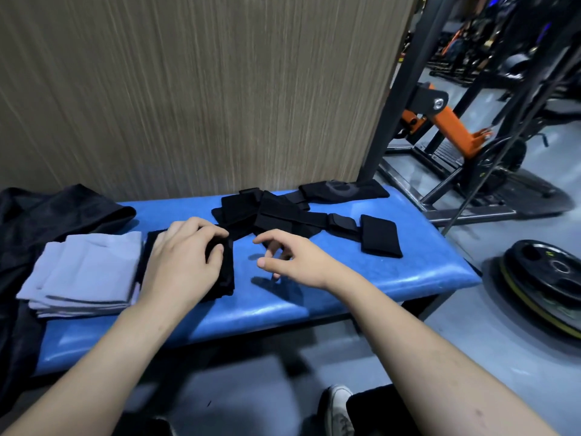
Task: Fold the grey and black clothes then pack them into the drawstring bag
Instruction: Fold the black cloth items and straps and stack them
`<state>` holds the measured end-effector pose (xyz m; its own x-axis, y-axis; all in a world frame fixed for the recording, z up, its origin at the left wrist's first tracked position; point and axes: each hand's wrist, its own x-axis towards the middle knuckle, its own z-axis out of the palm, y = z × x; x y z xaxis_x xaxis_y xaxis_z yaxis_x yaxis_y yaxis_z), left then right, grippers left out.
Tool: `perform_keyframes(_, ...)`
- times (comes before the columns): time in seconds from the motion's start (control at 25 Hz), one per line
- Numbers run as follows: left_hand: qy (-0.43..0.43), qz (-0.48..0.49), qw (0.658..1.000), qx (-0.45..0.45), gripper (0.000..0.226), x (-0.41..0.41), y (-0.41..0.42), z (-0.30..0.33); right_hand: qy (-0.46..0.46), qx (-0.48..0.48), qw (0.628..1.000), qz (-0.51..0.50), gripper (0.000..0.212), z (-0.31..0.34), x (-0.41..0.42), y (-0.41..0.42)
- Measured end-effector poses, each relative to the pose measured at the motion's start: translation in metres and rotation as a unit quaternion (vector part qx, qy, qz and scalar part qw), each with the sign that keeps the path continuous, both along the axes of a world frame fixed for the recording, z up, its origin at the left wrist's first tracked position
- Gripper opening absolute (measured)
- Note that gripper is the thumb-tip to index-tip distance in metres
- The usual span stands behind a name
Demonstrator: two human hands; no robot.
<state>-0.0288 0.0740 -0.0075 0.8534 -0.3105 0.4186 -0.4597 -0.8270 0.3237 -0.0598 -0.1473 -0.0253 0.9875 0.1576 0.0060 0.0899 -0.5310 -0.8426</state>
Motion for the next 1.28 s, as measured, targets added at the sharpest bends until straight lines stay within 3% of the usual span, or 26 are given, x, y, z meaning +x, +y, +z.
perform_keyframes(0.24,0.007,-0.064,0.997,-0.042,0.016,0.001,-0.069,0.002,0.015,-0.015,0.997,-0.068,0.02,-0.001,-0.016,-0.063)
perform_keyframes(0.44,0.029,-0.074,0.995,-0.062,0.018,0.02,-0.136,-0.005,0.0,-0.026,0.98,-0.199,0.008,-0.004,-0.019,-0.14)
perform_keyframes(0.56,0.022,-0.096,0.995,-0.007,0.028,0.053,-0.18,-0.002,-0.026,-0.141,0.96,-0.239,0.007,-0.001,-0.002,-0.19)
perform_keyframes(0.68,0.029,-0.087,0.995,0.044,0.037,0.094,-0.22,0.002,-0.048,-0.191,0.951,-0.239,0.013,0.004,0.027,-0.233)
perform_keyframes(0.84,0.095,-0.061,0.987,0.115,0.051,0.146,-0.251,-0.006,-0.067,-0.273,0.931,-0.233,0.044,-0.004,0.08,-0.277)
perform_keyframes(1.0,0.159,-0.037,0.963,0.213,0.064,0.177,-0.264,-0.02,0.014,-0.351,0.904,-0.244,0.064,-0.016,0.121,-0.299)
perform_keyframes(1.12,0.183,-0.049,0.953,0.236,0.066,0.182,-0.269,-0.025,0.055,-0.343,0.905,-0.247,0.062,-0.026,0.137,-0.305)
perform_keyframes(1.28,0.12,-0.061,0.964,0.229,0.057,0.186,-0.268,-0.027,0.002,-0.367,0.895,-0.253,0.046,-0.032,0.147,-0.304)
